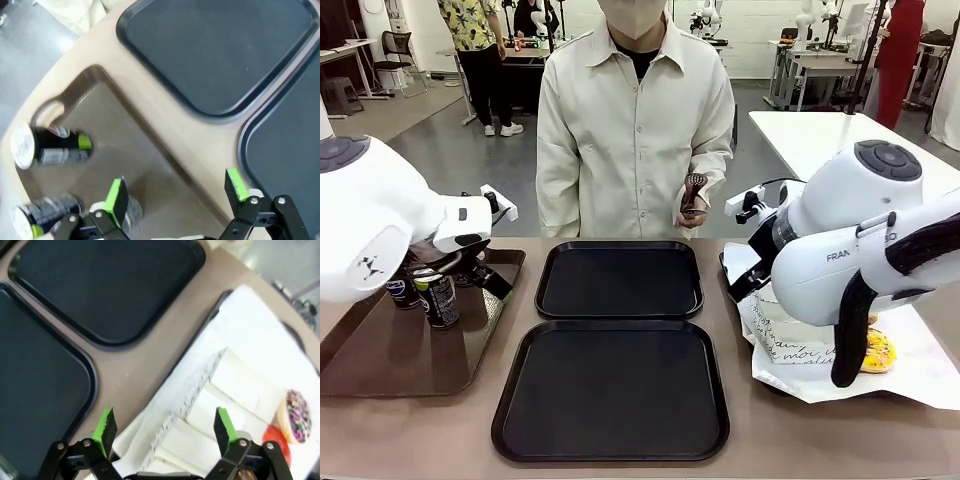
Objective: Set up donuts and drinks on trays.
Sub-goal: Pick up one Pepsi coke and place it on the Flat Tray.
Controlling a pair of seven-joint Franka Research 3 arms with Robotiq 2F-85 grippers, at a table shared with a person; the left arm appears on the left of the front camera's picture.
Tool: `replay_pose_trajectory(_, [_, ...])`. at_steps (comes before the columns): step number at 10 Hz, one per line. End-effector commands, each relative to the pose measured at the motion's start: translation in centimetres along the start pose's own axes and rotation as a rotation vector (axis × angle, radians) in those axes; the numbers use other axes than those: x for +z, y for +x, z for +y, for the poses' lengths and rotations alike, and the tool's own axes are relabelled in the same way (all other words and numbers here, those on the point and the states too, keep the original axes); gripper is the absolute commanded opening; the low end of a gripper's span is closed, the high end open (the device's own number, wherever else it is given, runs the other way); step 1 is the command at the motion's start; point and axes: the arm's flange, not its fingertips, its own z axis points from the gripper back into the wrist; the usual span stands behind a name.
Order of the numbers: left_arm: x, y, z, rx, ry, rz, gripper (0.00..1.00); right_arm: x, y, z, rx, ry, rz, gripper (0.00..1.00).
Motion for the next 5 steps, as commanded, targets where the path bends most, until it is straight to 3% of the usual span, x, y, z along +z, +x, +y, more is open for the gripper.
replay_pose_trajectory(1, [5.3,-6.3,-3.7,-0.069,0.098,0.111,1.0,5.7,-6.4,2.6,-0.013,-0.019,0.146,1.0])
replay_pose_trajectory(3, [8.3,-11.5,-4.8,-0.122,0.008,0.131,1.0,10.3,-12.7,4.3,0.005,-0.015,0.211,1.0])
replay_pose_trajectory(5, [10.3,-14.5,-6.5,-0.141,-0.056,0.12,1.0,12.2,-17.0,6.3,0.027,-0.02,0.237,1.0])
